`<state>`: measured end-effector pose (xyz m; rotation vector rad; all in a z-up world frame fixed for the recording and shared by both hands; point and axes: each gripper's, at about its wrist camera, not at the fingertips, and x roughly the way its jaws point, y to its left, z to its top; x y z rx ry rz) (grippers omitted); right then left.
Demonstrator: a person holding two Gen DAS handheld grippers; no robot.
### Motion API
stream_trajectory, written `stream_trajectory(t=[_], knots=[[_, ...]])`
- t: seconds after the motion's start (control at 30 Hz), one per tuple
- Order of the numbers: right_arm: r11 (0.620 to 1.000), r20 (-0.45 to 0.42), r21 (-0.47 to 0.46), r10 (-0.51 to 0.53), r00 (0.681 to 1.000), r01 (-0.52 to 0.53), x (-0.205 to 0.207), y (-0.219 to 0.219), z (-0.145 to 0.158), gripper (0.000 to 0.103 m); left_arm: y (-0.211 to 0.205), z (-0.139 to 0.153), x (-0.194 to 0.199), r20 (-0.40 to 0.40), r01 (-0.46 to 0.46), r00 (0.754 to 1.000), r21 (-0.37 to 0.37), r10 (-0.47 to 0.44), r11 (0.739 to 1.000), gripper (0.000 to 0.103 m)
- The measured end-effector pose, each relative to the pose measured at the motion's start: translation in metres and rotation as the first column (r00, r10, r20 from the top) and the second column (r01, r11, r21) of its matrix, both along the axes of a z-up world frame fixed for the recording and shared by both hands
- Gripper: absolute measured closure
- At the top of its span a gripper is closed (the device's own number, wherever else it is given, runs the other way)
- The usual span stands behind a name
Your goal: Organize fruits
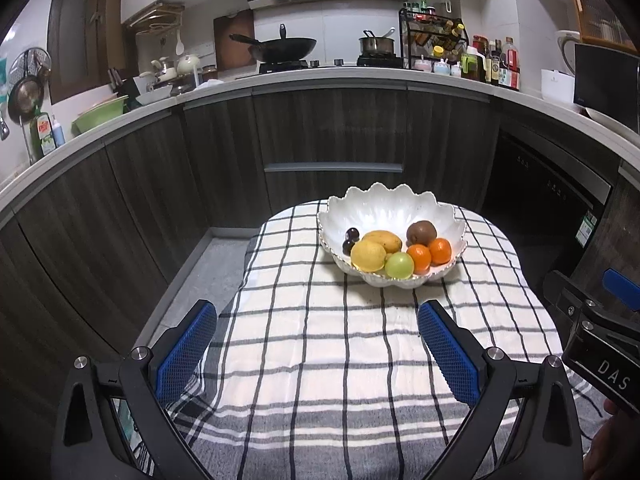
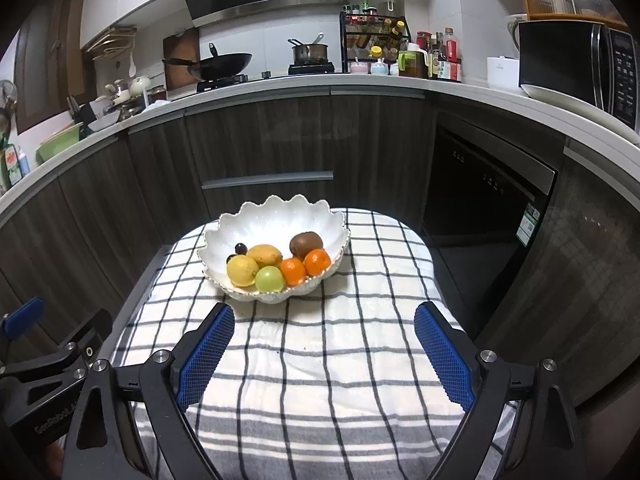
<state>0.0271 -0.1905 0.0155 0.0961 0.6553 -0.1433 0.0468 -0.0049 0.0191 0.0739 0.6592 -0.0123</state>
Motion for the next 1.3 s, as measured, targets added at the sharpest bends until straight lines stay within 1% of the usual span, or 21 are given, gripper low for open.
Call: stream_trajectory(t=[0.27,1.3], knots=[[1.000,-0.020,-0.006,-0.005,1.000,0.005,-0.006,-0.003,-0.008,0.011,-0.002,-0.003,-0.006,-0.006,0.014,1.000,0.017,-0.014,1.000,0.000],[1.000,-0.014,-0.010,-0.007,1.000,0.007,-0.009,-0.007,-0.006,0.011,-0.005,-0.003,-0.010,-0.003,0.018,1.000,0.016,-0.018,1.000,0.000]])
